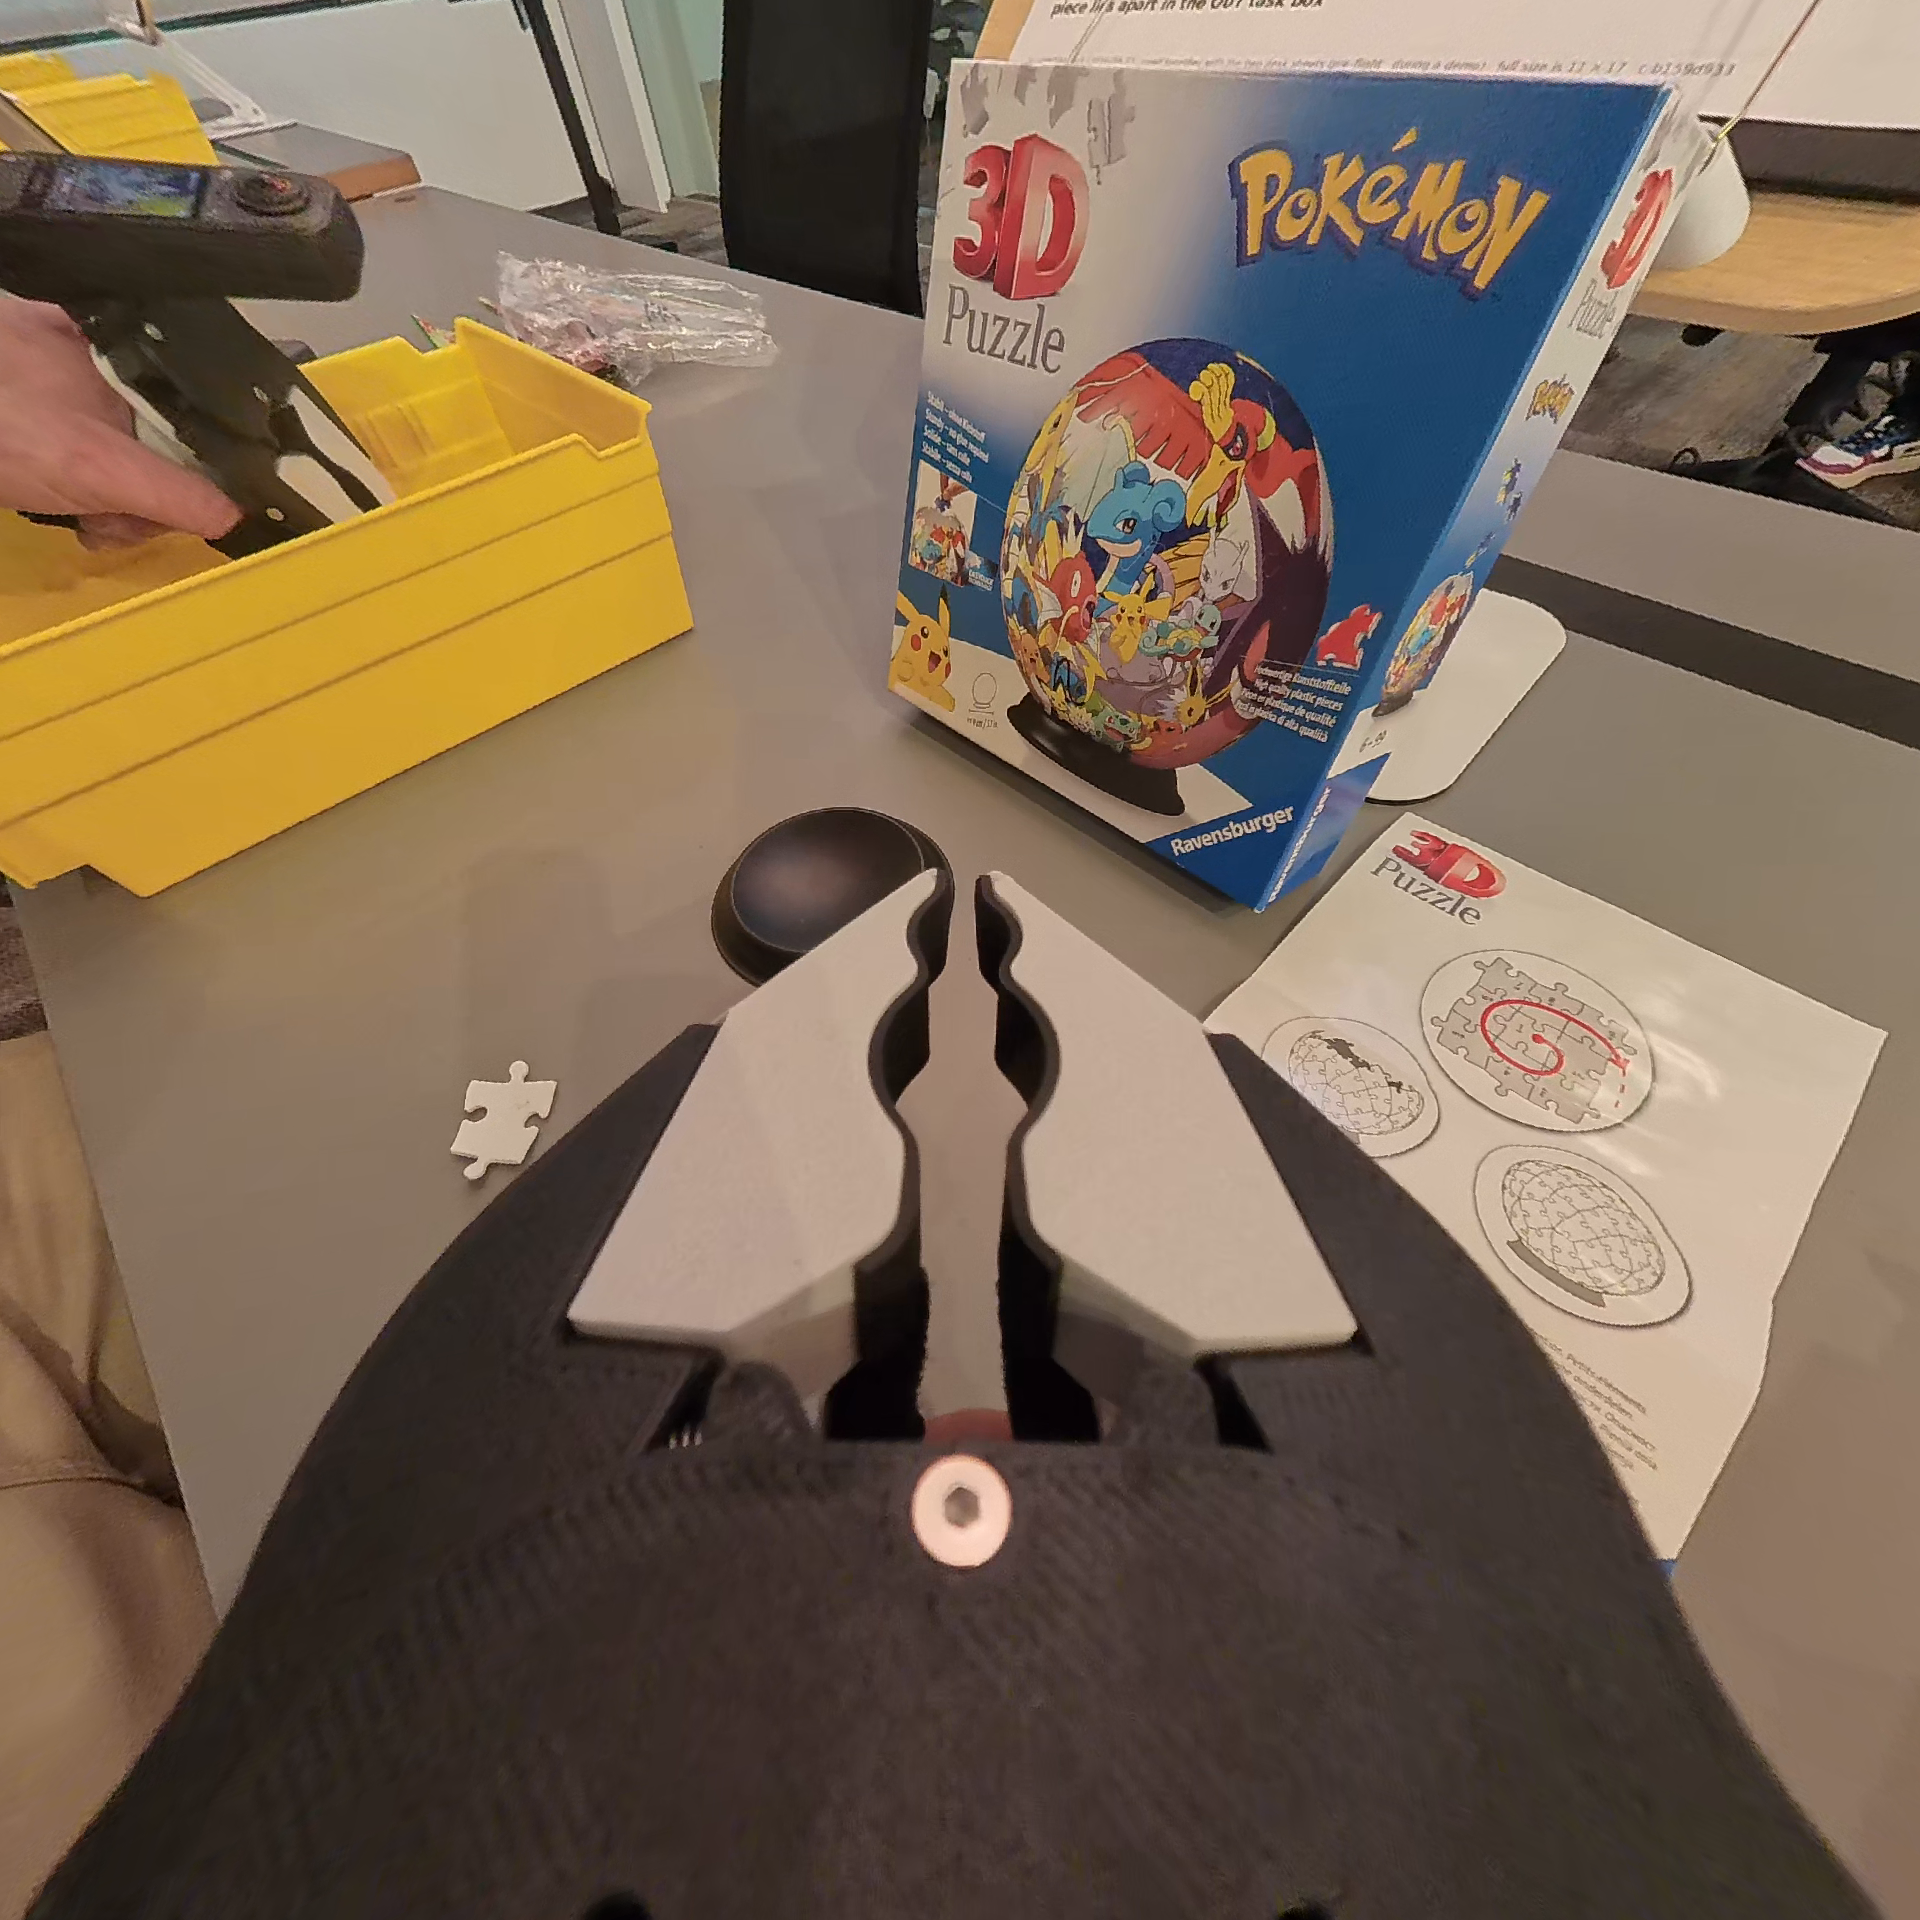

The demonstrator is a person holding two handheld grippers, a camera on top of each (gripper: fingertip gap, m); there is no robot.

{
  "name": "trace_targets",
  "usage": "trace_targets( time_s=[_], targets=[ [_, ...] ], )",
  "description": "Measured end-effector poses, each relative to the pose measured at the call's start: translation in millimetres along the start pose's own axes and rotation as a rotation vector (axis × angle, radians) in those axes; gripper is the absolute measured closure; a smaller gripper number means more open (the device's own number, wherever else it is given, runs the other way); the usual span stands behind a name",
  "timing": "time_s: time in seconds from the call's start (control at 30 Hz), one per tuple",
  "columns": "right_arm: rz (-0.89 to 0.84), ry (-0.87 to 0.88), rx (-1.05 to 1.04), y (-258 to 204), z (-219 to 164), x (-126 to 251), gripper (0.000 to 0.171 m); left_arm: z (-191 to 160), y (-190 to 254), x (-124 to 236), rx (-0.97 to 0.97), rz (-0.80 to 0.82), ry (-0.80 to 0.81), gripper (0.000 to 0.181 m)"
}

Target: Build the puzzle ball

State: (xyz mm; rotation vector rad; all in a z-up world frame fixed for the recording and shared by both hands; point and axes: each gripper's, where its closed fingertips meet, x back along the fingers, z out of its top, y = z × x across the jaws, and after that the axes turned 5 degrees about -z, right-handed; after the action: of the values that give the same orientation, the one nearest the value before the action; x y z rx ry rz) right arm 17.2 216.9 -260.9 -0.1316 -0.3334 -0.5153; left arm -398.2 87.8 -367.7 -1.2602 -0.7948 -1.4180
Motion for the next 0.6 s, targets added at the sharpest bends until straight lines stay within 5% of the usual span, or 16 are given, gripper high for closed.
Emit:
trace_targets(
  time_s=[0.33, 0.6],
  targets=[
    [0.002, 0.008, 0.004, -1, 3, 2, 0.168, 11, -7, 24, 0.006, 0.035, 0.114, 0.179],
    [0.006, 0.025, 0.012, -4, 10, 6, 0.168, 25, 6, 76, -0.005, 0.056, 0.275, 0.179]
  ],
)
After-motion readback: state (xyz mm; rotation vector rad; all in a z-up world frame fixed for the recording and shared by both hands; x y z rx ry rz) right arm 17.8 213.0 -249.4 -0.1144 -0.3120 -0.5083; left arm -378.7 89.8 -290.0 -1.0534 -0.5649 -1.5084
